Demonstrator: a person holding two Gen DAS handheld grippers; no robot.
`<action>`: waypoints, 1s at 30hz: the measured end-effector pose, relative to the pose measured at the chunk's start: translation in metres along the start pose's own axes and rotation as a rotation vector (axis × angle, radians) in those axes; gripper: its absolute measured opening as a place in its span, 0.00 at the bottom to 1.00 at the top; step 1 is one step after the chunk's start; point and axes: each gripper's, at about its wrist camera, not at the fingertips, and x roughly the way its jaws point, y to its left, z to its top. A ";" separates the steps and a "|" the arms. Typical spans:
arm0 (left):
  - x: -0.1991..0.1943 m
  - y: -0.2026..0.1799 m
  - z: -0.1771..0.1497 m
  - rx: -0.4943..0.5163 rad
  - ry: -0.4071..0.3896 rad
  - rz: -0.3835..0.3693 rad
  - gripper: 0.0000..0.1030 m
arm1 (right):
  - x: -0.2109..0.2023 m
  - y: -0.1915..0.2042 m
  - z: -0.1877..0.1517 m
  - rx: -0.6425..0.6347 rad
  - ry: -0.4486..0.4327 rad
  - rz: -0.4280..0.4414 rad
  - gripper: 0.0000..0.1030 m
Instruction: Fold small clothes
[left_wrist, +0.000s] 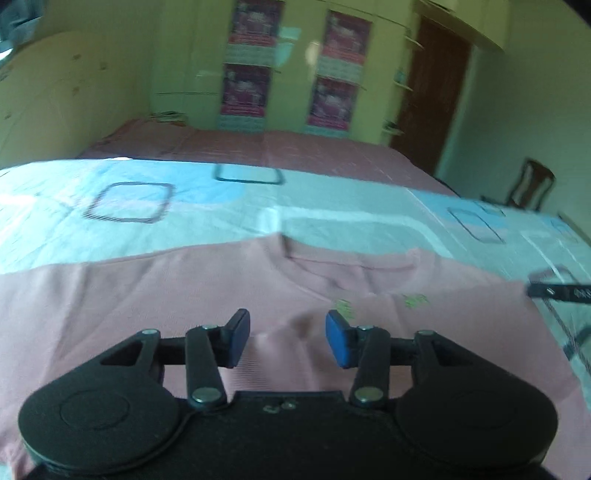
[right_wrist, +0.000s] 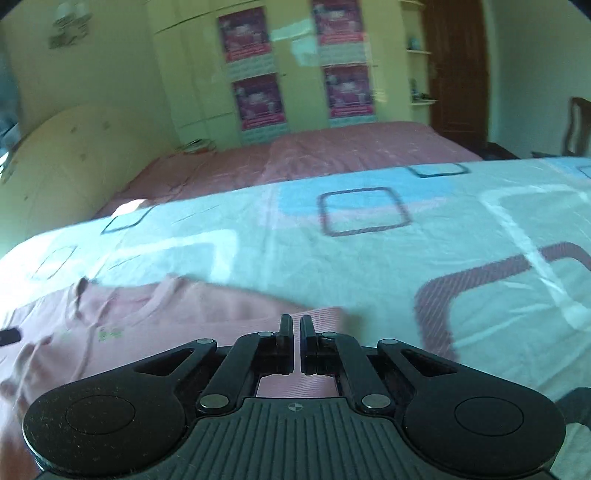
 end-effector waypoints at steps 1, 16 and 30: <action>0.010 -0.021 0.000 0.060 0.026 -0.014 0.62 | 0.008 0.016 -0.002 -0.041 0.019 0.037 0.10; 0.037 -0.029 -0.005 0.112 0.061 0.022 0.53 | 0.035 -0.046 0.010 -0.015 0.105 -0.142 0.00; -0.033 -0.055 -0.053 0.104 0.015 -0.043 0.53 | -0.073 0.010 -0.080 -0.082 0.069 -0.158 0.27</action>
